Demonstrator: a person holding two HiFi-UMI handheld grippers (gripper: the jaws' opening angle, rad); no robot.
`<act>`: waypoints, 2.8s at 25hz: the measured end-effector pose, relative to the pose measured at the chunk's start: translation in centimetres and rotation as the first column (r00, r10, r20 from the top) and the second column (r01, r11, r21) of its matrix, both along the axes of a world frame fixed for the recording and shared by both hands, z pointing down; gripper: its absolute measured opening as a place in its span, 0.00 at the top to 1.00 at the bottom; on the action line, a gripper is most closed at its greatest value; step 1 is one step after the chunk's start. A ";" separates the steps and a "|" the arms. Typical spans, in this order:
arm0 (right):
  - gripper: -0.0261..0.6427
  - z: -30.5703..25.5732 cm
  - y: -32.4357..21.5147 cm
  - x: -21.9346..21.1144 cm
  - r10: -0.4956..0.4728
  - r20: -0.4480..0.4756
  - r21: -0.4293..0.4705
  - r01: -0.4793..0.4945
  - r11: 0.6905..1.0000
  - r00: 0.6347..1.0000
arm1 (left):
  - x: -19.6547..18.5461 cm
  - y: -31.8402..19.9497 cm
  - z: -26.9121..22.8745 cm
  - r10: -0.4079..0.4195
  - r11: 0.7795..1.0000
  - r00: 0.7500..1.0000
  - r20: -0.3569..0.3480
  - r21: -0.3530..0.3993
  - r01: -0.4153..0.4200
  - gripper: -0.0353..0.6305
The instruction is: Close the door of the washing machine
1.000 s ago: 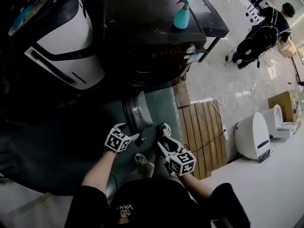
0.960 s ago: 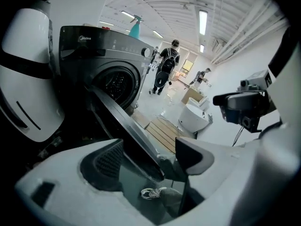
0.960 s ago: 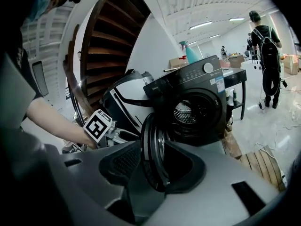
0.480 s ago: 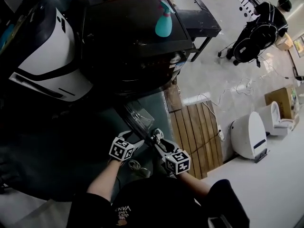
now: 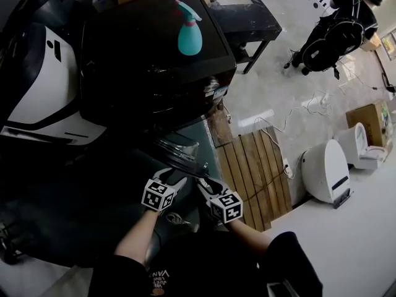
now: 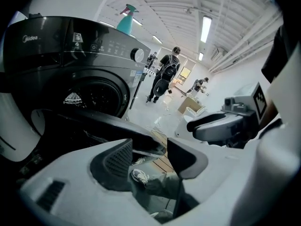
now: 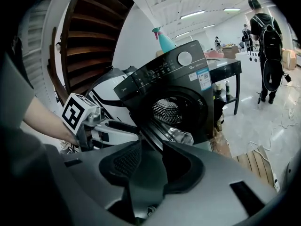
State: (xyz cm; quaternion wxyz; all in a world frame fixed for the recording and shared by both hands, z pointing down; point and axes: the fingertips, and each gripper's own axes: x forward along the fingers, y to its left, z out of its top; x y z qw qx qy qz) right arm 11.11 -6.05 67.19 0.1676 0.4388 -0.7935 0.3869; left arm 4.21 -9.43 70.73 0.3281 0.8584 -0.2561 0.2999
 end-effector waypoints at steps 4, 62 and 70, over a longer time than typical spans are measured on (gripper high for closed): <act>0.77 1.3 -2.7 1.8 0.019 0.006 -0.019 -0.019 1.000 1.000 | 1.4 -2.6 0.0 -0.015 1.000 1.000 0.013 0.008 0.015 0.64; 0.96 6.3 -28.8 6.5 0.335 0.055 0.014 -0.337 0.942 0.940 | -7.4 -22.1 0.3 -0.672 0.738 0.740 -0.005 0.072 0.671 0.93; 0.96 6.2 -29.1 6.5 0.361 0.038 0.032 -0.362 0.932 0.932 | -7.3 -22.8 0.4 -0.669 0.742 0.743 -0.022 0.052 0.669 0.94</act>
